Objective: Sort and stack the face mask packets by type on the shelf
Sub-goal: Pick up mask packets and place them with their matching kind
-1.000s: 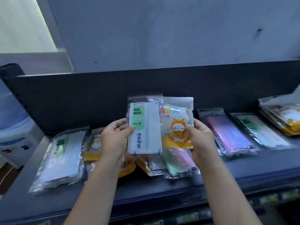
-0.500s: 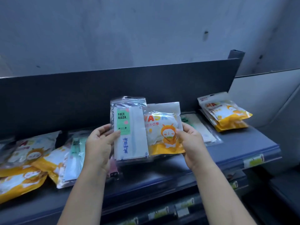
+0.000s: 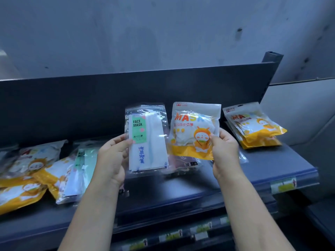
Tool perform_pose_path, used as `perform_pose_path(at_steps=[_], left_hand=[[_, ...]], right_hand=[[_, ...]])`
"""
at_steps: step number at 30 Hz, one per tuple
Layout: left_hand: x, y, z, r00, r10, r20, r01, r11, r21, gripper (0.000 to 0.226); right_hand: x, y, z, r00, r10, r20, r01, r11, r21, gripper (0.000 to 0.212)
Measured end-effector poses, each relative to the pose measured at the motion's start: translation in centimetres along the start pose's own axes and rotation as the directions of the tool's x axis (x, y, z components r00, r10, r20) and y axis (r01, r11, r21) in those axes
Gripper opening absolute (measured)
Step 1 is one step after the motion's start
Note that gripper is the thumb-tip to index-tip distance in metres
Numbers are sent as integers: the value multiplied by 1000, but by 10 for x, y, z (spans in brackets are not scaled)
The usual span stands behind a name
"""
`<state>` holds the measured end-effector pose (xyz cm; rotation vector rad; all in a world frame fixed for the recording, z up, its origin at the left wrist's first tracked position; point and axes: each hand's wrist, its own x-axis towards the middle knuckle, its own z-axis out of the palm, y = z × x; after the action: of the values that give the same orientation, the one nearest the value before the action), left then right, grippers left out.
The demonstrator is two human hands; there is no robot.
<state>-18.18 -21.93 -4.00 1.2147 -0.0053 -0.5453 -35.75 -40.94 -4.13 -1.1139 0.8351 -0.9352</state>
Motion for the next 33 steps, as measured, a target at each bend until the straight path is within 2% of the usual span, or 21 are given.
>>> perform_pose_path(at_steps=[4,10,13,15,20,22,25,28,33], left_hand=[[7,-12,33,999,-45,32,44,999,31,26],[-2,-42,106,989,-111,100,101,990,101,29],[-9,-61,144,987,-125,105,110,984,139,20],[-14,-75,168,991,-93,95,77,984,162,13],[-13,-107,216,999,42,28,-49,943,330,19],[-10,-117,227,989,143,-26,-112,861,497,27],[-13,-124,239,968,243,-59,-122,666,735,34],[-13,-129,246,964,256,-74,-94,585,806,47],[-13,-135,251,957,285,-47,-86,438,895,53]], right_hand=[[23,-23,-25,998,-57,-40,56,998,-31,32],[74,-74,-87,980,-118,-162,105,991,-88,36],[98,-80,-116,965,-153,-215,132,985,-108,34],[113,-79,-132,941,-218,-259,183,971,-152,32],[146,-84,-159,926,-274,-260,239,958,-157,28],[156,-87,-165,941,-253,-224,226,964,-140,26],[169,-88,-171,966,-205,-155,188,975,-116,27],[179,-88,-174,986,-146,-79,138,986,-95,31],[185,-85,-174,993,-108,-44,103,989,-102,33]])
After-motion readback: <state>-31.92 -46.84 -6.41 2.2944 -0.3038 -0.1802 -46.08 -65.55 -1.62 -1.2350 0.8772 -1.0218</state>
